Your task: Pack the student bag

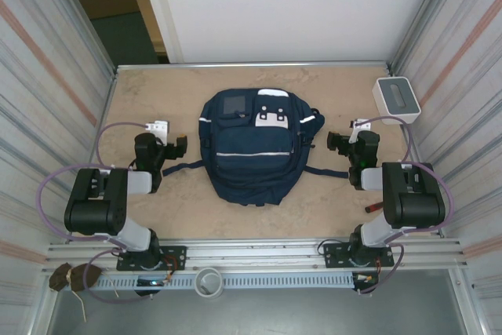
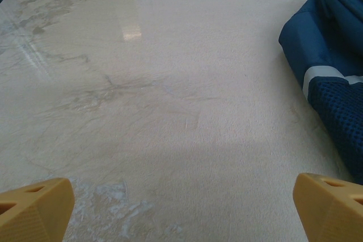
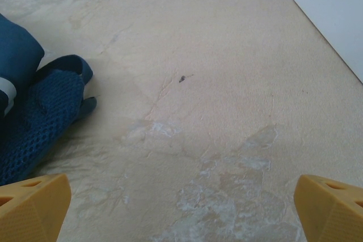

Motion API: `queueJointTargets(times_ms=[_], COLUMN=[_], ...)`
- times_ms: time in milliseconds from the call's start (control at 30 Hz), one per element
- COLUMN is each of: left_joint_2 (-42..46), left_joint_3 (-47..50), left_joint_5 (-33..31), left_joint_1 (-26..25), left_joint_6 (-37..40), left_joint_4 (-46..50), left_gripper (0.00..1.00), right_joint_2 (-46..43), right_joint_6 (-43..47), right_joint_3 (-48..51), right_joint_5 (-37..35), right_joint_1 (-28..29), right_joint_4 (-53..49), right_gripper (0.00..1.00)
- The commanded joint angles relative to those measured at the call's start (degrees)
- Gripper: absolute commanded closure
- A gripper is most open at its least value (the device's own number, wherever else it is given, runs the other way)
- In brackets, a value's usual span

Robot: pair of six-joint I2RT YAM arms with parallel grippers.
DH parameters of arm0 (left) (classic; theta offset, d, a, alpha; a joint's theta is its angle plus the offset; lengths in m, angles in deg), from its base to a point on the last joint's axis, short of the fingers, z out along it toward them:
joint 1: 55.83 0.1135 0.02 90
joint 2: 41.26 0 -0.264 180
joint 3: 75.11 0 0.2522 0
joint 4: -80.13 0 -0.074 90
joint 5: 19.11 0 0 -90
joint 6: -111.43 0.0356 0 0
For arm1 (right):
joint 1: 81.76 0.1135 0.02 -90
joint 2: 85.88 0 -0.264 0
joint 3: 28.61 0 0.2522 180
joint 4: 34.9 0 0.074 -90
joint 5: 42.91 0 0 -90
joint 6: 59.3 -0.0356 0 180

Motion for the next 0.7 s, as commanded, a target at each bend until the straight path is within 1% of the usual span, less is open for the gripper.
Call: queueJointTargets(times_ms=[0,667], left_joint_2=[0.6,0.6], left_joint_3=[-0.7,-0.8], left_joint_5=[0.4,0.5], left_joint_1=[0.1,0.1], left_joint_6=[-0.5,-0.5], left_joint_4=[-0.2,-0.2], left_gripper=[0.01,0.01], right_joint_2=[-0.2,-0.3], right_joint_6=[-1.2,-1.1], right_joint_3=[-1.0,-1.0], right_joint_5=[0.2,0.4], right_joint_1=[-0.5,-0.4], right_joint_4=[-0.2,-0.2], right_gripper=[0.01,0.01])
